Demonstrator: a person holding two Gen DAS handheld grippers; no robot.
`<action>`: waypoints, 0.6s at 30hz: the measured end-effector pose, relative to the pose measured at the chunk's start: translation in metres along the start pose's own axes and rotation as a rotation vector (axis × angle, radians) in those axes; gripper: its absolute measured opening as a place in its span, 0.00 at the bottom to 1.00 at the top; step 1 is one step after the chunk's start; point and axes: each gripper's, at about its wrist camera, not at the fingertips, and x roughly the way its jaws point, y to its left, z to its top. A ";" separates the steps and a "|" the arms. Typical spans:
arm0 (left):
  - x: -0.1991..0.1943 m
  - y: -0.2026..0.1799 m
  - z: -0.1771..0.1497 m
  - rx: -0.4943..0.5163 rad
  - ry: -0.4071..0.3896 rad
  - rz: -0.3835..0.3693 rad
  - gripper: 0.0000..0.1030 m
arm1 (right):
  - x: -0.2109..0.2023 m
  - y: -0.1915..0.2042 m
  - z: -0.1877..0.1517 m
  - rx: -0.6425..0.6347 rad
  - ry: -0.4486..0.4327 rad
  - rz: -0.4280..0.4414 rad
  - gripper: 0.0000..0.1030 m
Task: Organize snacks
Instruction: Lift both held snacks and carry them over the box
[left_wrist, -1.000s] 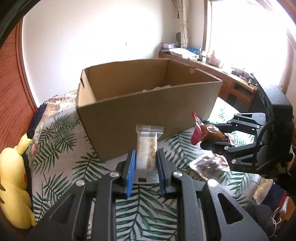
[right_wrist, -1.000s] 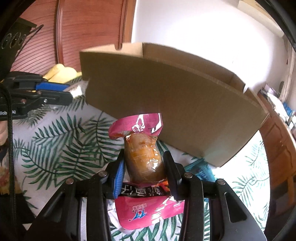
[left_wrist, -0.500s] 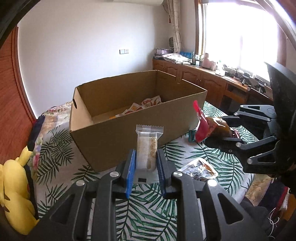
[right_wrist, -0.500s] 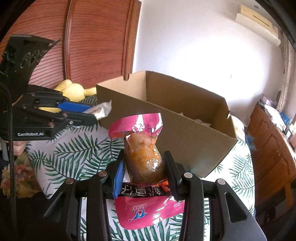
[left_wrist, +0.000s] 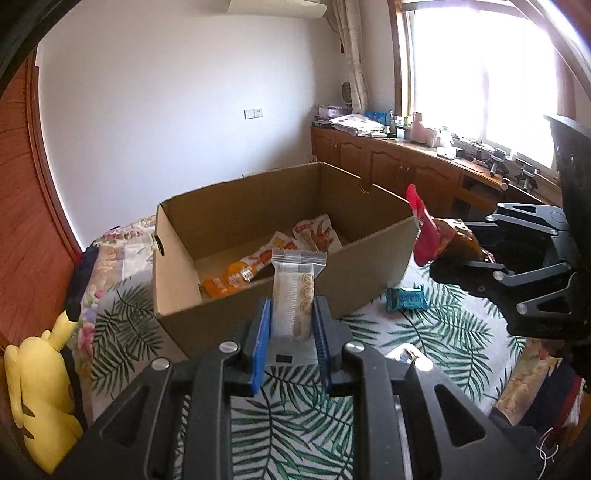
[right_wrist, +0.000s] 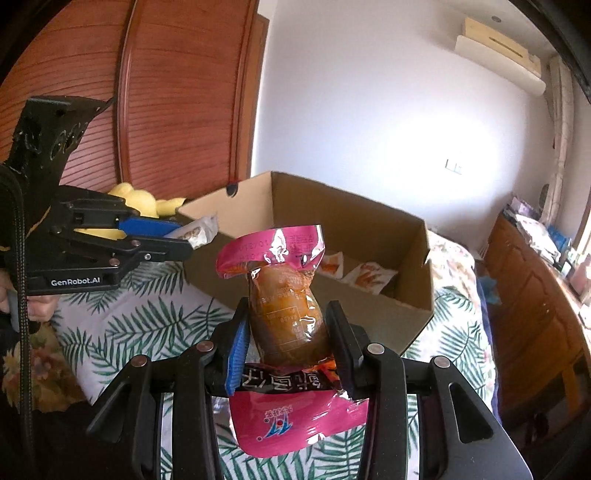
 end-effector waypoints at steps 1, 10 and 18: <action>0.001 0.001 0.003 0.001 -0.002 0.007 0.19 | 0.000 -0.002 0.002 0.008 -0.005 -0.003 0.39; 0.011 0.013 0.017 -0.013 -0.003 0.038 0.19 | 0.013 -0.017 0.021 0.049 -0.003 -0.011 0.39; 0.027 0.030 0.033 -0.040 0.009 0.076 0.20 | 0.039 -0.024 0.029 0.050 0.033 -0.051 0.39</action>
